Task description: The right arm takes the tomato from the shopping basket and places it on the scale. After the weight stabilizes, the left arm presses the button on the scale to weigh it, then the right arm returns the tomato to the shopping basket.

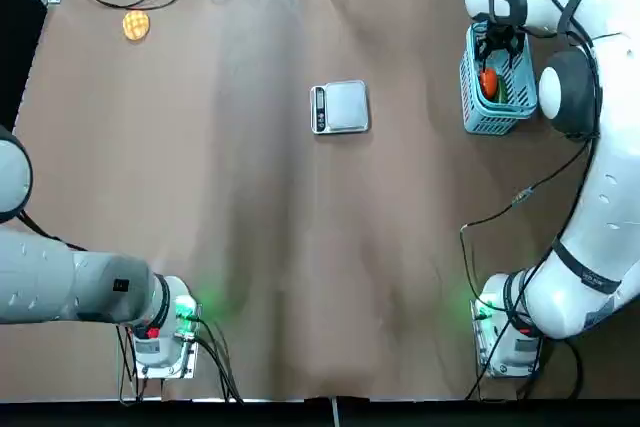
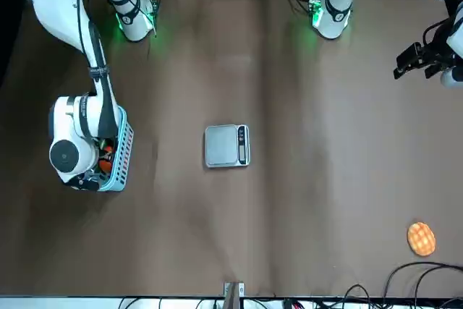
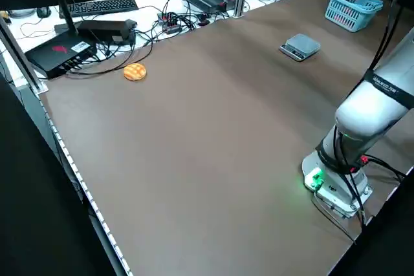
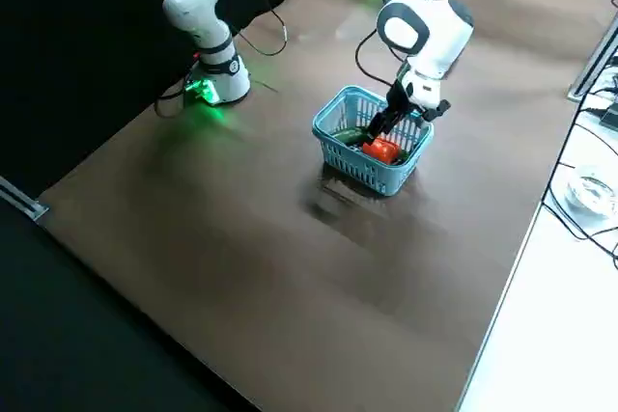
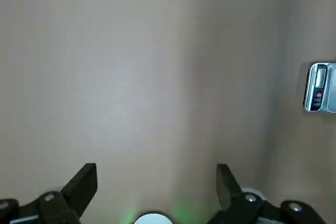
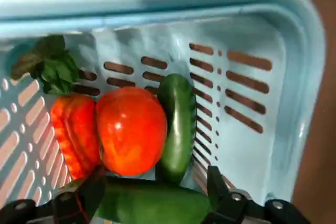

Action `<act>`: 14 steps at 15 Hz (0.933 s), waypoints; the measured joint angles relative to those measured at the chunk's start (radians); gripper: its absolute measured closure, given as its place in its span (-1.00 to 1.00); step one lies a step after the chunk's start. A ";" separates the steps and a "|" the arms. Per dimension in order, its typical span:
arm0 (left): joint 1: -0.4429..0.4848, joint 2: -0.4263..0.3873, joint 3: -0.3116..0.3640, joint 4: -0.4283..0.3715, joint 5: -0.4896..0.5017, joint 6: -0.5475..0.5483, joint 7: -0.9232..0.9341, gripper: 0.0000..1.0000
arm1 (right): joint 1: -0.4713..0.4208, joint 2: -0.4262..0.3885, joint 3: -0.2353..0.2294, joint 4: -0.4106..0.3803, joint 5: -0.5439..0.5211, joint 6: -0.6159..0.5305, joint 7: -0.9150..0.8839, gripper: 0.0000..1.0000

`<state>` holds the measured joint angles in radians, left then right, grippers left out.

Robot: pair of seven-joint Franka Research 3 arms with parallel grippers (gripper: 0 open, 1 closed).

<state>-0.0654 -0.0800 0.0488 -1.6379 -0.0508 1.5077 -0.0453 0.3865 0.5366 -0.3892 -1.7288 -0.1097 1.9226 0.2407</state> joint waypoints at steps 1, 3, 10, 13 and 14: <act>0.000 0.000 0.000 0.000 0.000 0.000 0.000 -1.00 | -0.005 -0.002 -0.001 0.015 0.000 0.000 -0.014 -0.73; 0.000 0.000 0.000 0.000 0.000 0.000 0.000 -1.00 | -0.022 -0.016 -0.003 0.051 0.003 0.000 -0.045 -0.92; 0.000 0.000 -0.001 0.000 0.000 0.000 0.000 -1.00 | -0.108 -0.178 -0.005 0.100 0.163 -0.004 -0.231 -0.96; 0.000 0.000 -0.001 0.000 0.000 0.000 0.000 -1.00 | -0.106 -0.289 -0.001 0.109 0.168 -0.059 -0.299 -0.97; 0.000 0.000 -0.001 0.000 0.000 -0.001 0.000 -1.00 | -0.104 -0.329 -0.001 0.110 0.168 -0.111 -0.312 -0.99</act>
<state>-0.0656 -0.0800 0.0475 -1.6379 -0.0508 1.5070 -0.0452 0.2828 0.2076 -0.3902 -1.6191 0.0578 1.8112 -0.0710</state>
